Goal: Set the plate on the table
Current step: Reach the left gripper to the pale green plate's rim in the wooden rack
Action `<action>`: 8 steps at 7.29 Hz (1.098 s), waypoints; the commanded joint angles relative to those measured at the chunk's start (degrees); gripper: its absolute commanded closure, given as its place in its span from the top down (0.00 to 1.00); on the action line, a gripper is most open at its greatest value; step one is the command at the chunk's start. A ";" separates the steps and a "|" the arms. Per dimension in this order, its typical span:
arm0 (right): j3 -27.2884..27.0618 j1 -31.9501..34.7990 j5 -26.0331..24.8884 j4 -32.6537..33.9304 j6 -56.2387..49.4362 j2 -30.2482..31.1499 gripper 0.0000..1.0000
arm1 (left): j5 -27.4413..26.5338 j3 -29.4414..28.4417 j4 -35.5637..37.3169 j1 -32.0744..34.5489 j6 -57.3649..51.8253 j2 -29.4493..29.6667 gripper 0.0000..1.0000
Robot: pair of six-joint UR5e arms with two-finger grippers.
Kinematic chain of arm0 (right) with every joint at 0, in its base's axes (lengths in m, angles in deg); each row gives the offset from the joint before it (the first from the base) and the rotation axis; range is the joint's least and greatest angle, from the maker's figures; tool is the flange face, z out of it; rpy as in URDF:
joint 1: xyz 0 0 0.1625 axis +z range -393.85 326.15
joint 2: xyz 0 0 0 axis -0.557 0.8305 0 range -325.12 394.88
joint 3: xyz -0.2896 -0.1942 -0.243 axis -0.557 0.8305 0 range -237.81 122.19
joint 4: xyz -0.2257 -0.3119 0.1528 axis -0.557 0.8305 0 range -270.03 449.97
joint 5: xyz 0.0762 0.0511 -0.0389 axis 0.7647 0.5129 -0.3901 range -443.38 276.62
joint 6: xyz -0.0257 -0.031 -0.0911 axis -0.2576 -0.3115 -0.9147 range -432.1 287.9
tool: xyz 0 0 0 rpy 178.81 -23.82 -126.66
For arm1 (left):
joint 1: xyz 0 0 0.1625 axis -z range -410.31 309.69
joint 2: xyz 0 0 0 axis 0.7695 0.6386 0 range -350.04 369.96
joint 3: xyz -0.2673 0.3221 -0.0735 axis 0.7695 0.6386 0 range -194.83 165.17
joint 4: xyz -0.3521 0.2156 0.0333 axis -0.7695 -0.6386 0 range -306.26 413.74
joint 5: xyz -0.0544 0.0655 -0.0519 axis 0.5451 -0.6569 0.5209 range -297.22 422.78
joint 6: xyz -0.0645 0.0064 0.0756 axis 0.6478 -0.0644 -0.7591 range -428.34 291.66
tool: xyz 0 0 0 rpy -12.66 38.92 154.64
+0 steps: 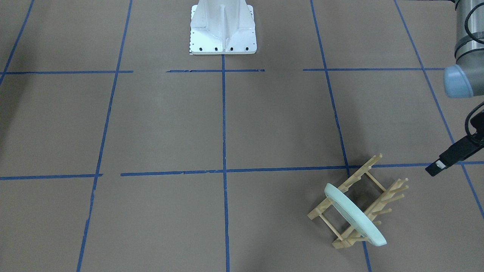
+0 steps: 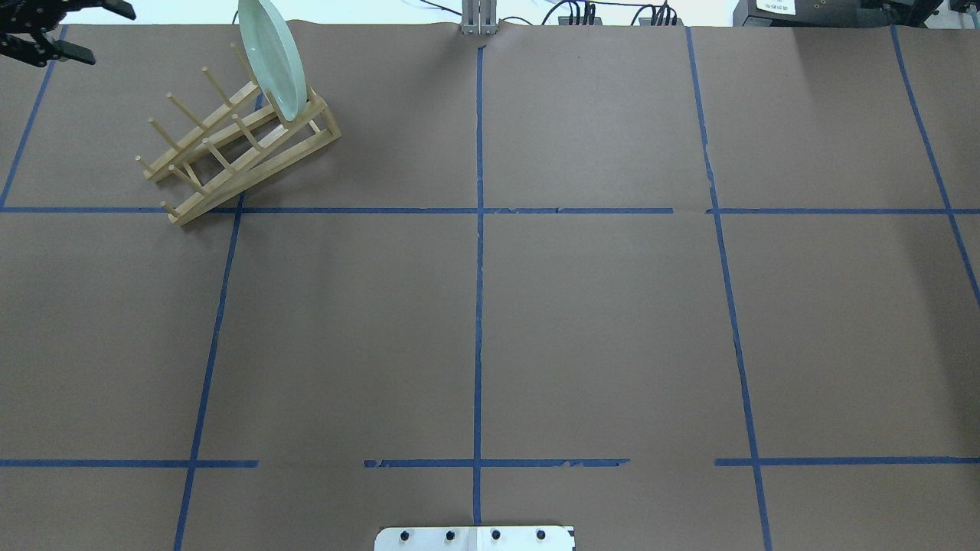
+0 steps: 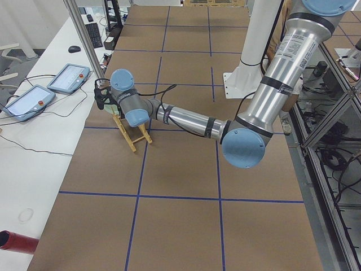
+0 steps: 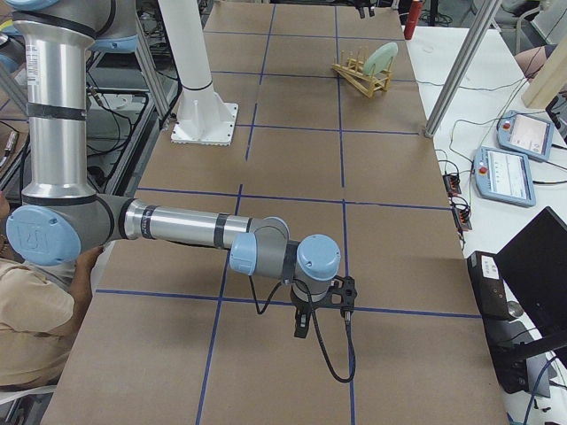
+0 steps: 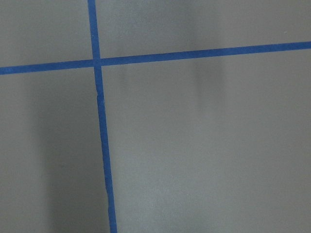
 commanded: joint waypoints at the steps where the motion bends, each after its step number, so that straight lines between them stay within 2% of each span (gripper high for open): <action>1: 0.05 0.00 0.00 0.00 0.00 0.00 1.00 | -15.18 -4.69 -17.54 -6.71 19.35 3.02 1.00; 3: -0.04 0.00 0.00 0.00 0.00 0.00 1.00 | -20.17 -5.93 -19.01 -8.68 24.92 6.00 1.00; 4: 0.05 0.00 0.00 0.00 0.00 0.00 1.00 | -22.20 -8.29 -22.23 -10.08 27.14 7.67 1.00; 5: -0.04 0.00 0.00 0.00 0.00 0.00 1.00 | -22.22 -10.49 -24.70 -10.52 27.60 8.12 0.97; 8: -0.04 0.00 0.00 0.00 0.00 0.00 1.00 | -23.00 -14.01 -25.43 -11.58 27.52 10.67 0.85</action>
